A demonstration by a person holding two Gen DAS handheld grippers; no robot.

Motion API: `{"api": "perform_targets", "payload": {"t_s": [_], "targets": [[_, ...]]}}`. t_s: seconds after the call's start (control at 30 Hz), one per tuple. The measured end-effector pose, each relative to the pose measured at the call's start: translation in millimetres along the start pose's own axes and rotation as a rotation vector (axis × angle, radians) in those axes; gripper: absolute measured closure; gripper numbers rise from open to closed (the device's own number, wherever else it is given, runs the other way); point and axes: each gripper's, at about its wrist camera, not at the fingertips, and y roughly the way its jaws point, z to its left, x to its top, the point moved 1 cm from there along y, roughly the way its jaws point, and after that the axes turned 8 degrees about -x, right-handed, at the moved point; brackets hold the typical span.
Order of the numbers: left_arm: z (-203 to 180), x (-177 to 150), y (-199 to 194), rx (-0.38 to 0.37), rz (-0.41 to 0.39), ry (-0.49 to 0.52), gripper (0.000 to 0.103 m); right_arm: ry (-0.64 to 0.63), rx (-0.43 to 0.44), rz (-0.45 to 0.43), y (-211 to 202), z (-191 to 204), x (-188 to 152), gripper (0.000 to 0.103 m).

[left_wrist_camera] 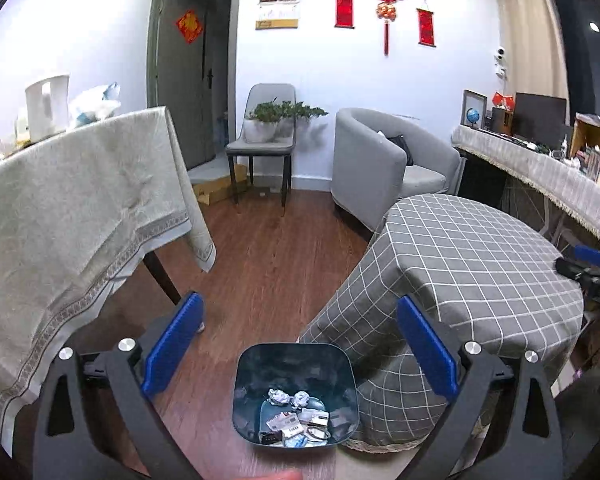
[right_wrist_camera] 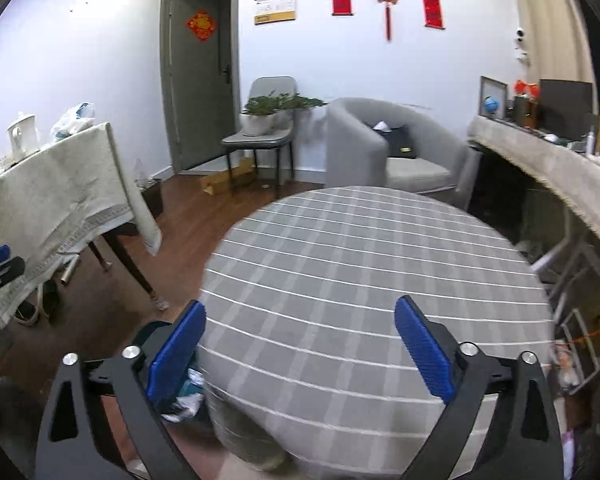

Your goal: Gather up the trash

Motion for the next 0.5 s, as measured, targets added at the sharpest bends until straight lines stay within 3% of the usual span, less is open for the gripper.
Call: {"api": "perform_targets", "payload": {"t_s": [0.03,0.1,0.23,0.33,0.5], "targets": [[0,-1,9,0.04,0.033,-0.017,0.004,-0.002,-0.003,0.009,-2,-6,-3,0.006],[1,-6,9,0.019,0.06,-0.045,0.004,-0.025,-0.008,0.01,-11,-17,-12,0.006],[-4,-20,9,0.046,0.074,-0.002,0.004,0.009,-0.018,-0.003,-26,-36,-31,0.005],[-3,-29,9,0.037,0.079,-0.027,0.004,0.015,-0.026,-0.007,-30,-41,-44,0.005],[-13,-34,2,0.028,0.076,-0.005,0.004,0.043,0.024,-0.052,-46,-51,-49,0.003]]}}
